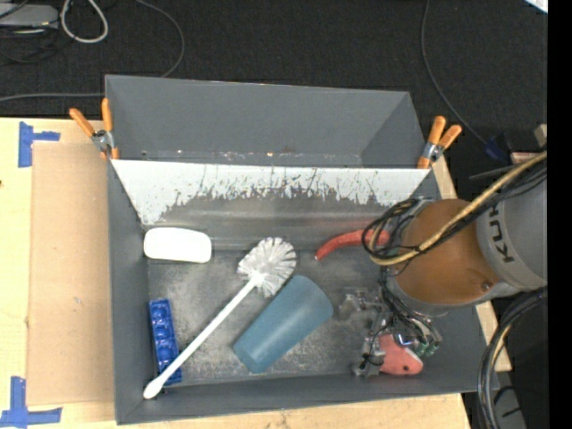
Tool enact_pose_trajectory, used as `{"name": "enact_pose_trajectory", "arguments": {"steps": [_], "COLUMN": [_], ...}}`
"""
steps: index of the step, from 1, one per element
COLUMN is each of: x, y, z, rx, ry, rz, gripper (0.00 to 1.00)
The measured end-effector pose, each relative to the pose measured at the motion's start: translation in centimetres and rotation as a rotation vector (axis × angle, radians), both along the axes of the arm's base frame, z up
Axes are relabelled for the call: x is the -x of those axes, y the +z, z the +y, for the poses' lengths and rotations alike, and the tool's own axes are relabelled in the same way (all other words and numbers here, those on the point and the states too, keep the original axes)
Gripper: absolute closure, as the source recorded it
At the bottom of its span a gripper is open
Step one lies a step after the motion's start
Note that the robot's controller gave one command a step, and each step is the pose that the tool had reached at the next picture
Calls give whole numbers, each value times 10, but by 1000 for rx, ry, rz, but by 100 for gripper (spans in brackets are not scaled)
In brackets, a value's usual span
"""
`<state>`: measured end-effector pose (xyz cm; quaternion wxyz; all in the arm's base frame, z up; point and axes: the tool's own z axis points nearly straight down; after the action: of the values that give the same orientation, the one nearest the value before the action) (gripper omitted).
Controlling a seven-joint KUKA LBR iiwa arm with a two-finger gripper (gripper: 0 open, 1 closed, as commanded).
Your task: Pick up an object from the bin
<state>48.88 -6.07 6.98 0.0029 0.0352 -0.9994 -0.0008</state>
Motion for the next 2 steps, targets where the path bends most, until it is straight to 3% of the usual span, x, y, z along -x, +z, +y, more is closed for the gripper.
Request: {"name": "enact_pose_trajectory", "arguments": {"steps": [1,2], "x": [-26,-10], "y": [0,-1], "z": [-24,-2], "rx": [2,-1], "ry": [-420,-34], "rz": [-5,5], "gripper": [0,0]}}
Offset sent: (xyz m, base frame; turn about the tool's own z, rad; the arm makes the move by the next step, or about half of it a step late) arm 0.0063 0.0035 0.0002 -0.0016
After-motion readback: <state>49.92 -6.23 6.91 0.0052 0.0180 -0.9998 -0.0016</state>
